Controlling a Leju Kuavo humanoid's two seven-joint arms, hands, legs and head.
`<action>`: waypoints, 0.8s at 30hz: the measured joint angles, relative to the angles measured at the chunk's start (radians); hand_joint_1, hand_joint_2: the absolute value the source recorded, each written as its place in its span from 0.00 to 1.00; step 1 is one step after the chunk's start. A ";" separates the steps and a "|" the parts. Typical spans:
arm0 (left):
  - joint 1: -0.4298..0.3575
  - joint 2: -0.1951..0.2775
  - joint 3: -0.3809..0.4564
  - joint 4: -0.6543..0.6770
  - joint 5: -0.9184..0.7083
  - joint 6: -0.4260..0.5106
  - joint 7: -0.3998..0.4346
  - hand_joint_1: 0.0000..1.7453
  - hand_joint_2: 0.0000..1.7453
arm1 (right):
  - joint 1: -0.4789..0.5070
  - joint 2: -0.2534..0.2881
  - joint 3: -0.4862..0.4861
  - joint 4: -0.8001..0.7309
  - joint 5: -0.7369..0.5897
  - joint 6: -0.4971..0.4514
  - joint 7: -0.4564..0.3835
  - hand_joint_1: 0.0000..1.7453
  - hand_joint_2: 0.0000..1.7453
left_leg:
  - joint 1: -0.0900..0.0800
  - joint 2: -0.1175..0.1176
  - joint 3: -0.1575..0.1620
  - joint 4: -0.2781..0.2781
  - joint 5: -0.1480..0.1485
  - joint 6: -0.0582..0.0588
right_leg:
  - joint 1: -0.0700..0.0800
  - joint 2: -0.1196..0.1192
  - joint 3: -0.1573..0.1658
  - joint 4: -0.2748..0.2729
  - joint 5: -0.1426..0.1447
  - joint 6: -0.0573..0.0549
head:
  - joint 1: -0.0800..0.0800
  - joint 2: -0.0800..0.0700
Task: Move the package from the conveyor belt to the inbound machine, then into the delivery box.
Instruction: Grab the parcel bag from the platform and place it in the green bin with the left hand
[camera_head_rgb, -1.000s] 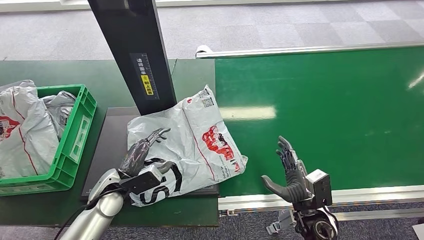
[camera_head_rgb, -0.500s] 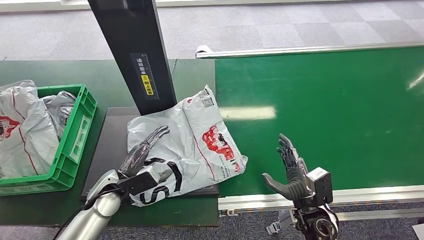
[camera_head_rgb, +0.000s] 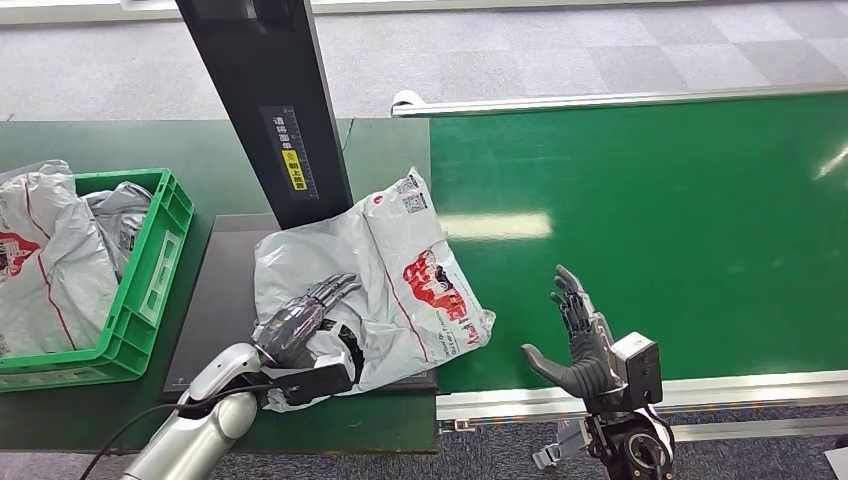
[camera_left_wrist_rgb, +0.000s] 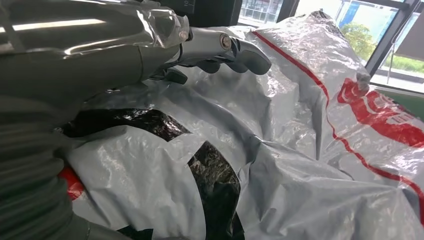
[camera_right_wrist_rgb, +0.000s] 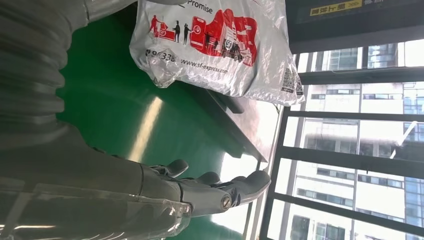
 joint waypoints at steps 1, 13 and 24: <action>-0.003 -0.001 -0.002 0.006 -0.008 0.003 0.004 0.00 1.00 | 0.000 0.001 0.000 0.000 0.000 0.000 0.000 0.00 1.00 | 0.000 0.000 0.000 0.000 0.000 0.000 | 0.000 0.000 0.000 0.000 0.000 0.000 | 0.000 0.000; -0.027 -0.010 -0.014 0.073 -0.004 -0.012 -0.019 0.85 1.00 | -0.001 0.004 0.001 0.000 0.001 -0.001 0.001 0.00 1.00 | 0.000 0.000 0.001 0.000 0.000 0.000 | 0.000 0.000 0.001 0.000 0.000 0.000 | 0.000 0.000; -0.065 -0.018 -0.014 0.109 0.016 -0.037 -0.034 0.88 1.00 | -0.004 0.004 0.001 0.000 0.000 -0.003 0.005 0.00 1.00 | 0.000 0.000 0.002 0.000 0.000 0.000 | 0.000 0.000 0.002 0.000 0.000 0.000 | 0.000 0.000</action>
